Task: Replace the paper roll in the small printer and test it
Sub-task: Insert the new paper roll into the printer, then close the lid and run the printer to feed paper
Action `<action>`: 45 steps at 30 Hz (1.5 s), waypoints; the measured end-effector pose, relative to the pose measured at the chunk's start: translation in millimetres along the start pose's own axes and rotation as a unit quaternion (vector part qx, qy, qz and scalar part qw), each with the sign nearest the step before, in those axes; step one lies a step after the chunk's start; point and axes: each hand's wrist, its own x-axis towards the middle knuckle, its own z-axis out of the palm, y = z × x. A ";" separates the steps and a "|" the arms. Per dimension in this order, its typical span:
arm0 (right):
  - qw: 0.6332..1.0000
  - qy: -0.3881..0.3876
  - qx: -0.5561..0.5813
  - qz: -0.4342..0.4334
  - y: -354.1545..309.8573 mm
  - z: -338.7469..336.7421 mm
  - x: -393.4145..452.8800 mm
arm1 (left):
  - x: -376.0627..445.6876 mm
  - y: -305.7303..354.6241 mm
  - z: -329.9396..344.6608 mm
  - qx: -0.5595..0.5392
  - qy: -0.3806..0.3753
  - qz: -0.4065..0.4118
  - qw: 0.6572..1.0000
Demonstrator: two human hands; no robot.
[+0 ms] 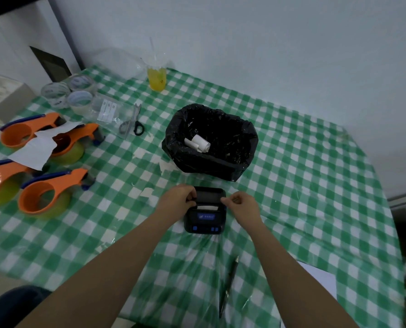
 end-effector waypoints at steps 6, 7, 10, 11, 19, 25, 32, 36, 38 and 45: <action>0.994 -0.086 -0.057 0.047 -4.3 -3.8 19.3 | 3.6 -1.5 1.4 -0.039 -0.003 -0.039 0.998; 0.991 -0.098 -0.067 0.064 -6.7 -5.6 22.2 | 4.9 -1.5 0.2 -0.051 -0.005 -0.047 0.998; 0.972 -0.137 -0.174 0.080 -15.8 -6.0 33.5 | 9.4 -0.1 -5.4 -0.018 -0.020 -0.055 0.998; 0.962 -0.149 -0.218 0.077 -21.1 -5.3 36.3 | 11.3 1.8 -8.0 0.013 -0.026 -0.053 0.998; 0.931 -0.148 -0.328 0.059 -26.4 4.0 43.1 | 15.1 16.5 -3.8 0.162 -0.049 -0.075 0.983; 0.979 -0.096 -0.181 0.022 -13.3 -2.0 17.3 | 0.5 10.8 5.6 0.050 0.015 -0.073 0.996; 1.000 0.013 0.000 -0.008 23.8 10.8 -41.2 | -39.4 -9.1 27.7 -0.199 0.033 -0.094 0.975; 1.000 0.014 0.020 0.010 35.3 18.9 -58.1 | -54.6 -6.3 34.3 -0.219 -0.010 -0.072 0.973; 1.000 0.013 0.020 0.015 37.7 21.4 -59.2 | -55.0 -4.4 35.9 -0.221 -0.017 -0.075 0.972; 0.999 0.021 0.040 0.021 43.7 25.9 -63.5 | -53.7 -6.6 42.3 -0.187 0.001 -0.077 0.979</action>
